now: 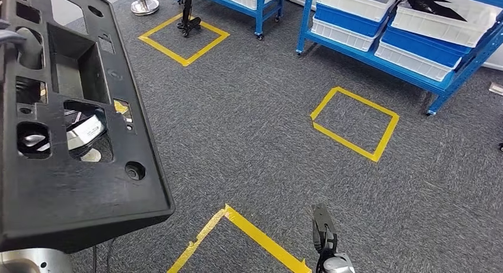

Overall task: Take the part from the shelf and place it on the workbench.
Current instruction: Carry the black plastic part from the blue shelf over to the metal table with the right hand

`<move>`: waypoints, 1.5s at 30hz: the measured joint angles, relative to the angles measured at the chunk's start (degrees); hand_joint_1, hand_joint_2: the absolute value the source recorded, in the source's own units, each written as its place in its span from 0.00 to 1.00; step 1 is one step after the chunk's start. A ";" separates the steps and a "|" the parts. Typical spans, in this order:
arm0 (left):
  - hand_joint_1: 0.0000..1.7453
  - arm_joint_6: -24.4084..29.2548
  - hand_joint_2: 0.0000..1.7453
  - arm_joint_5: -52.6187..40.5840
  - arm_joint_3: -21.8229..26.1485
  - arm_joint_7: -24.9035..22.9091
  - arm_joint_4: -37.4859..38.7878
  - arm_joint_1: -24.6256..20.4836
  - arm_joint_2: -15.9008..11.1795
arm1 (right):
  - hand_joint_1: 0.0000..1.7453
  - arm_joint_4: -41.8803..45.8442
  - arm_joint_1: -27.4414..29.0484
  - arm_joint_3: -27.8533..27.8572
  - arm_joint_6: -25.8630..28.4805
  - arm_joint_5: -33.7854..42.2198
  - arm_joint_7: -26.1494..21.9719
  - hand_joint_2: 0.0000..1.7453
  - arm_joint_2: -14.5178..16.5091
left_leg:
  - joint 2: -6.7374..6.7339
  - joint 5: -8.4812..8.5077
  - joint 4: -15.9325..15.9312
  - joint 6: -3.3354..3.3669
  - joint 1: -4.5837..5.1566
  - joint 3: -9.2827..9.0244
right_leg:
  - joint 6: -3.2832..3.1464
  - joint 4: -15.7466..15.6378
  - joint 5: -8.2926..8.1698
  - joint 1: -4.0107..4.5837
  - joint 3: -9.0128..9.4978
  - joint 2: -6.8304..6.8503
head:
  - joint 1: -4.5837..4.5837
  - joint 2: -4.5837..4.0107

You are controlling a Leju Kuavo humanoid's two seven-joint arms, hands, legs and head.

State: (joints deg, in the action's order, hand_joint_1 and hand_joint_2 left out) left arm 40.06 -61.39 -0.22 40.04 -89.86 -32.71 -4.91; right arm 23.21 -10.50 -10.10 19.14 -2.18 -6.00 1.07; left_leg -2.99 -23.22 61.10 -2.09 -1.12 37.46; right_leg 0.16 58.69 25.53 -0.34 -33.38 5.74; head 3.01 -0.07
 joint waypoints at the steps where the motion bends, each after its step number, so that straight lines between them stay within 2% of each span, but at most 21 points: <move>1: 1.00 0.00 1.00 0.02 -0.10 0.00 -0.01 0.01 0.05 | 0.00 0.00 0.04 -0.01 0.01 0.09 -0.03 0.00 -0.05 | -0.39 0.24 -1.44 0.30 0.26 -0.70 | 0.27 0.00 0.09 0.18 0.07 0.54 | -0.09 0.00; 4: 1.00 0.00 1.00 0.03 -0.36 -0.01 -0.04 0.03 0.18 | 0.00 0.05 0.19 -0.01 0.01 0.37 -0.16 0.00 -0.02 | 1.57 0.53 -1.96 1.65 0.64 -0.43 | 1.15 -0.07 0.27 0.13 0.13 1.58 | -0.32 0.00; 6: 1.00 0.01 1.00 -0.16 -0.64 -0.01 -0.08 -0.10 0.46 | 0.00 0.14 0.26 -0.01 0.01 0.45 -0.29 0.00 0.04 | 2.91 0.94 -2.26 2.48 0.47 -0.36 | 1.37 2.49 1.86 -0.13 -1.16 -1.11 | -0.38 0.00; 8: 1.00 0.01 1.00 -0.43 -1.09 0.00 -0.05 -0.21 0.99 | 0.00 0.17 0.62 -0.02 0.04 0.55 -0.38 0.00 0.05 | 4.22 1.19 -2.34 3.06 0.42 -0.15 | 0.92 9.41 4.99 -0.26 -4.52 -4.45 | -0.50 0.00; 10: 1.00 -0.01 1.00 -0.52 -1.53 0.02 0.05 -0.20 1.46 | 0.00 0.17 1.23 -0.02 0.10 0.71 -0.43 0.00 0.07 | 5.96 1.39 -2.33 3.43 0.57 0.18 | 0.70 16.01 7.05 -0.22 -7.93 -5.40 | -0.61 0.00; 11: 1.00 -0.01 1.00 -0.51 -1.71 0.03 0.10 -0.19 1.63 | 0.00 0.17 1.45 -0.02 0.11 0.80 -0.51 0.00 0.06 | 6.87 1.50 -2.33 3.53 0.65 0.30 | 0.79 16.77 6.94 -0.18 -8.49 -5.60 | -0.63 0.00; 13: 1.00 -0.02 1.00 -0.44 -2.00 0.04 0.13 -0.23 1.89 | 0.00 0.17 1.63 -0.02 0.13 1.04 -0.77 0.00 0.04 | 8.67 1.71 -2.32 3.53 0.73 0.38 | 1.13 11.34 4.31 -0.06 -6.05 -6.54 | -0.63 0.00; 16: 1.00 -0.02 1.00 -0.18 -2.36 0.04 0.17 -0.48 2.32 | 0.00 0.17 1.72 -0.01 0.17 1.61 -1.02 0.00 -0.16 | 10.93 2.07 -2.23 3.00 0.77 0.67 | 0.86 0.98 0.58 0.18 -0.89 -10.23 | -0.60 0.00; 19: 1.00 -0.02 1.00 -0.23 -2.87 0.05 0.22 -0.74 2.57 | 0.00 0.17 1.80 0.02 0.18 2.35 -1.16 0.00 -0.14 | 12.75 2.62 -2.38 2.05 0.56 1.22 | 0.14 -0.17 -0.13 0.21 0.05 -9.03 | -0.58 0.00; 21: 1.00 -0.02 1.00 -0.16 -3.20 0.05 0.31 -1.24 2.61 | 0.00 0.17 1.86 0.10 0.18 2.82 -1.36 0.00 -0.06 | 10.18 1.47 -0.66 1.58 0.74 2.19 | -0.41 -0.86 -0.55 -0.11 0.48 -7.42 | -0.43 0.00; 23: 1.00 -0.02 1.00 0.01 -3.65 0.04 0.56 -1.89 2.72 | 0.00 0.17 2.19 0.20 0.17 3.22 -1.54 0.00 -0.05 | 5.66 -1.88 5.32 1.15 0.83 4.94 | -0.78 -1.20 -0.63 -0.05 0.79 -5.76 | -0.21 0.00; 26: 1.00 -0.02 1.00 0.23 -4.35 0.04 1.08 -2.15 2.80 | 0.00 0.16 2.95 0.44 0.16 3.90 -1.90 0.00 -0.07 | 3.59 -4.55 13.03 0.33 0.10 8.62 | -0.95 -1.17 -0.47 0.07 0.79 -3.06 | -0.10 0.00; 29: 1.00 -0.02 1.00 0.64 -5.17 0.04 1.58 -2.53 2.88 | 0.00 0.15 3.38 0.75 0.16 4.69 -2.37 0.00 -0.02 | 1.08 -0.56 5.00 -0.28 -0.43 4.00 | -0.42 -1.01 -0.01 -0.01 0.96 -0.72 | -0.08 0.00; 31: 1.00 -0.02 1.00 0.76 -5.86 0.03 1.83 -2.83 3.16 | 0.00 0.15 3.51 1.03 0.16 5.29 -2.77 0.00 -0.02 | -0.68 1.05 -0.59 0.04 -0.13 0.78 | 0.29 -0.70 0.49 0.36 1.08 0.51 | -0.21 0.00; 34: 1.00 -0.02 1.00 0.78 -6.63 0.01 2.24 -2.98 3.49 | 0.00 0.15 3.60 1.58 -0.04 6.21 -3.19 0.00 0.21 | 0.85 1.16 -1.69 1.54 0.45 0.48 | 1.12 -0.70 0.87 0.53 1.33 2.21 | -0.63 0.00; 35: 1.00 -0.02 1.00 0.76 -6.85 0.02 2.34 -3.07 3.55 | 0.00 0.15 3.60 1.69 -0.12 6.40 -3.28 0.00 0.29 | 1.59 1.27 -1.83 1.93 0.46 0.52 | 1.37 -0.36 1.19 0.37 1.16 1.72 | -0.67 0.00; 37: 1.00 -0.02 1.00 0.72 -7.46 -0.01 2.61 -3.42 3.96 | 0.00 0.15 3.73 1.92 -0.19 6.68 -3.53 0.00 0.39 | 2.93 1.56 -2.09 2.79 0.28 0.51 | 1.49 3.33 3.10 0.06 -0.70 -1.55 | -0.80 0.00; 39: 1.00 -0.02 1.00 0.68 -8.08 -0.02 3.01 -3.63 4.50 | 0.00 0.11 4.18 2.16 -0.19 6.90 -3.73 0.00 0.43 | 4.41 1.69 -2.11 3.35 0.27 0.66 | 1.10 11.11 6.09 -0.12 -4.73 -4.82 | -0.94 0.00; 41: 1.00 -0.02 1.00 0.65 -8.61 0.03 3.44 -3.62 4.79 | 0.00 0.05 4.66 2.37 -0.21 7.06 -3.84 0.00 0.44 | 6.17 1.76 -2.11 3.51 0.35 0.77 | 1.13 16.76 7.57 -0.11 -8.05 -5.55 | -1.03 0.00; 43: 1.00 -0.02 1.00 0.73 -8.86 0.04 3.75 -3.65 4.88 | 0.00 0.01 4.81 2.55 -0.27 7.16 -3.91 0.00 0.42 | 7.90 1.86 -2.09 3.51 0.39 0.78 | 1.72 13.85 5.58 -0.14 -7.28 -5.98 | -1.04 0.00; 45: 1.00 -0.02 1.00 0.83 -8.95 0.04 3.93 -3.73 4.99 | 0.00 -0.01 4.79 2.61 -0.34 7.23 -3.94 0.00 0.33 | 9.50 2.01 -2.03 3.28 0.39 0.82 | 2.25 5.48 1.95 -0.40 -3.51 -8.45 | -1.02 0.00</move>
State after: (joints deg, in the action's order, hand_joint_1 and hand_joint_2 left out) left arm 40.04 -60.56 -9.17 40.08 -85.93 -36.44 0.08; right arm 23.21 -5.71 -7.49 18.79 5.05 -9.94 1.40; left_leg 6.51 -21.21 59.07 1.19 -0.73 38.29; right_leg 2.41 64.17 27.48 -0.73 -36.89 -2.71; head 1.99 -0.07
